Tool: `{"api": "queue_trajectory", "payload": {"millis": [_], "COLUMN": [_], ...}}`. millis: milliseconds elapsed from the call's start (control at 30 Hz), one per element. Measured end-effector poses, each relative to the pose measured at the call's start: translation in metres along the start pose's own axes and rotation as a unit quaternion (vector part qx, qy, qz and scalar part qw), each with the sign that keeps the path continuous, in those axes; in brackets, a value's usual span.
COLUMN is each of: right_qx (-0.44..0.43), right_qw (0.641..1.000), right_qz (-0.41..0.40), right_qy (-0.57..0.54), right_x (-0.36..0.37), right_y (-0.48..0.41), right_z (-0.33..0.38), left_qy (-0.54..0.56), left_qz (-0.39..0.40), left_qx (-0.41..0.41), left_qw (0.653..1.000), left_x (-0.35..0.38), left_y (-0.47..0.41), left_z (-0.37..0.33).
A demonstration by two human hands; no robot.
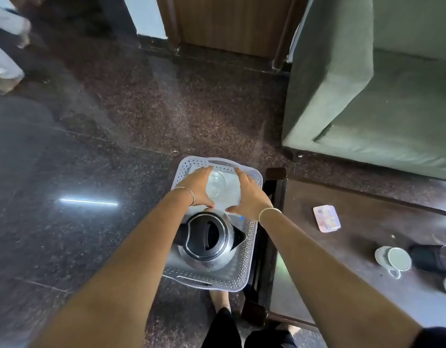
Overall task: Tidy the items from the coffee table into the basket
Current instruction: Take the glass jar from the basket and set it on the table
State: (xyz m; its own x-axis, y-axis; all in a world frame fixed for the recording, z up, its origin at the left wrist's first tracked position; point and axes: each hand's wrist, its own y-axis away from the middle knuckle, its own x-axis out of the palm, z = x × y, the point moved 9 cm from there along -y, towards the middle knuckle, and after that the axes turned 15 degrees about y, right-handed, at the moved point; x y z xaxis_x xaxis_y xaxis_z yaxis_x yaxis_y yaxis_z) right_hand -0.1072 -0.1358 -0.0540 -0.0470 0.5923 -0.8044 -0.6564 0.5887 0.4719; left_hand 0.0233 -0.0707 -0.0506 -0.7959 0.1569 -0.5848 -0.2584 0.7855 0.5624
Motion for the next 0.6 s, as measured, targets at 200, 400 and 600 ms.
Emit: {"api": "queue_trajectory", "payload": {"millis": [200,400,600], "right_qx": [-0.008,-0.012,-0.015], "right_qw": [1.000,1.000,0.999], "right_qz": [0.012,0.006,-0.017], "right_qy": [0.004,-0.013,-0.040], "right_x": [0.027,0.035,0.013], "right_y": [-0.033,-0.053,-0.040], "right_z": [0.009,0.018,0.014], "left_qy": [-0.005,-0.002,-0.007], "left_qz": [0.008,-0.006,-0.023], "left_qx": [-0.004,0.015,0.040], "left_qw": [1.000,1.000,0.999], "left_x": [0.006,0.007,-0.005], "left_y": [-0.020,-0.028,-0.016], "left_z": [0.024,0.021,-0.001]}}
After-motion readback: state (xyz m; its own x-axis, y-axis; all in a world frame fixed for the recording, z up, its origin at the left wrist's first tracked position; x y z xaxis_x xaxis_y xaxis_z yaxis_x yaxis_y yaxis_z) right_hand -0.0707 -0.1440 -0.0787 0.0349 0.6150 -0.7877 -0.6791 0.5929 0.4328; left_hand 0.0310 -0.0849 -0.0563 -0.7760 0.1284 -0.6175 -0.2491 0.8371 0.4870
